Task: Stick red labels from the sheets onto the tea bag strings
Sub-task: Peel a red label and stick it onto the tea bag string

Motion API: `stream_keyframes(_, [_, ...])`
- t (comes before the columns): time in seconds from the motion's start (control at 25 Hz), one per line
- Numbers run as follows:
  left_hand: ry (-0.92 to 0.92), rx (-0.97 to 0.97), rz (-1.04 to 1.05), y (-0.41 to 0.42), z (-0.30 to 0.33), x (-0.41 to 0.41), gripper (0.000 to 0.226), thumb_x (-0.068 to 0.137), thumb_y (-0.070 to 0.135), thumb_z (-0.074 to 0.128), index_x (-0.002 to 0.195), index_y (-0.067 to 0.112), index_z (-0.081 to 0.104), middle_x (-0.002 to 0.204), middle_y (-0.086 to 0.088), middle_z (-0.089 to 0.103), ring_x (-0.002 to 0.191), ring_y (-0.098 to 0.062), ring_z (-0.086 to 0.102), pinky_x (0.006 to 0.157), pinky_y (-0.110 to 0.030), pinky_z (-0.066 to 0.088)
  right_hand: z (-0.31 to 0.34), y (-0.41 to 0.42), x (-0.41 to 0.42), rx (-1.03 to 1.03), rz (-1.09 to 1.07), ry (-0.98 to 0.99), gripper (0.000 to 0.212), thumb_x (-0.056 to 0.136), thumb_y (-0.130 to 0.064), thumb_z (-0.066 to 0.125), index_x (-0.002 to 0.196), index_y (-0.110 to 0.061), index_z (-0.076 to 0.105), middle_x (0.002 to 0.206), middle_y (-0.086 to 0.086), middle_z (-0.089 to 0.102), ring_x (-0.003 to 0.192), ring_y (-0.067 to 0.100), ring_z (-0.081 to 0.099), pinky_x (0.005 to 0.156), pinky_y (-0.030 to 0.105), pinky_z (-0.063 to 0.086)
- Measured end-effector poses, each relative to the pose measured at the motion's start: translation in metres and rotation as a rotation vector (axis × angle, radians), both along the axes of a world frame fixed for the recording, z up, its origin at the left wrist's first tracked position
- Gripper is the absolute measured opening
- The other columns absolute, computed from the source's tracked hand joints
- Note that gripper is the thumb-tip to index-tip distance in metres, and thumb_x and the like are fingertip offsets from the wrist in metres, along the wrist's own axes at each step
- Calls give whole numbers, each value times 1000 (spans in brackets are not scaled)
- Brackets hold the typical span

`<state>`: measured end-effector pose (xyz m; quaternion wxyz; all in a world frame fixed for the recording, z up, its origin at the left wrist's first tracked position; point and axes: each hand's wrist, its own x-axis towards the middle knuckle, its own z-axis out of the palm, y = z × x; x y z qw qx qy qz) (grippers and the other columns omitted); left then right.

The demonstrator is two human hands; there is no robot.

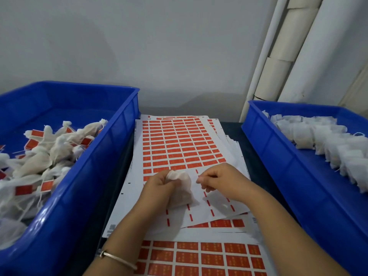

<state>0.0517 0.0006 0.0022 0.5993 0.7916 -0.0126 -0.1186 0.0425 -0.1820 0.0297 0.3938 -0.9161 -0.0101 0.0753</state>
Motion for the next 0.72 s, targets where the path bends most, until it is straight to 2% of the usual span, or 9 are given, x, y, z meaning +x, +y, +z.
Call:
stream_keyframes(0.12, [26,-19,-19,-1,2,-1,9,94,33,52,92,31,61,93,15,59,87,-11,56,60,-19,43,-15,2,-11,153,-140,-129,22,93,-31,55,75,-40,64,69,-23,66,70,-5,62,55,3,44])
stream_keyframes(0.2, [32,-32,-34,-3,4,-4,8,93,30,53,89,33,59,91,17,56,85,-10,54,56,-15,42,-21,9,-18,248,-178,-210,16,92,-37,53,81,-41,63,75,-28,65,73,-6,61,59,4,47])
stream_keyframes(0.24, [26,-40,-44,-4,5,-6,8,92,29,55,87,33,59,90,18,56,84,-9,55,52,-12,42,-22,13,-21,318,-180,-225,10,88,-43,52,86,-42,62,79,-31,64,76,-7,61,62,5,50])
stream_keyframes(0.36, [-48,-21,-91,-8,5,-8,6,87,31,61,91,34,59,90,17,60,82,-10,59,47,-6,43,-26,21,-27,404,-151,-274,18,75,-54,54,90,-46,59,86,-42,60,88,-14,57,62,1,46])
stream_keyframes(0.44, [-89,4,-104,-9,5,-8,11,83,35,64,91,34,58,88,18,63,80,-9,61,47,-6,42,-28,22,-27,367,-171,-325,2,82,-42,61,82,-44,60,83,-42,60,89,-16,55,62,-2,42])
stream_keyframes(0.52, [-137,-21,-107,-8,8,-7,16,75,44,63,87,33,62,82,20,66,79,-5,61,49,-5,42,-30,20,-28,414,-223,-348,15,85,-28,65,76,-41,61,79,-42,60,85,-17,56,61,-2,42])
stream_keyframes(0.6, [-193,-70,-80,-7,10,-8,22,68,49,56,79,33,66,80,26,66,80,5,60,53,-6,44,-31,17,-28,459,-256,-337,19,85,-24,65,75,-40,62,78,-42,61,84,-18,57,60,-1,43])
stream_keyframes(0.72, [-216,-116,-28,-4,11,-7,17,74,45,54,77,35,68,79,25,68,79,8,61,62,-8,43,-30,17,-29,483,-264,-344,21,86,-21,65,78,-40,63,81,-41,62,87,-16,57,63,0,44])
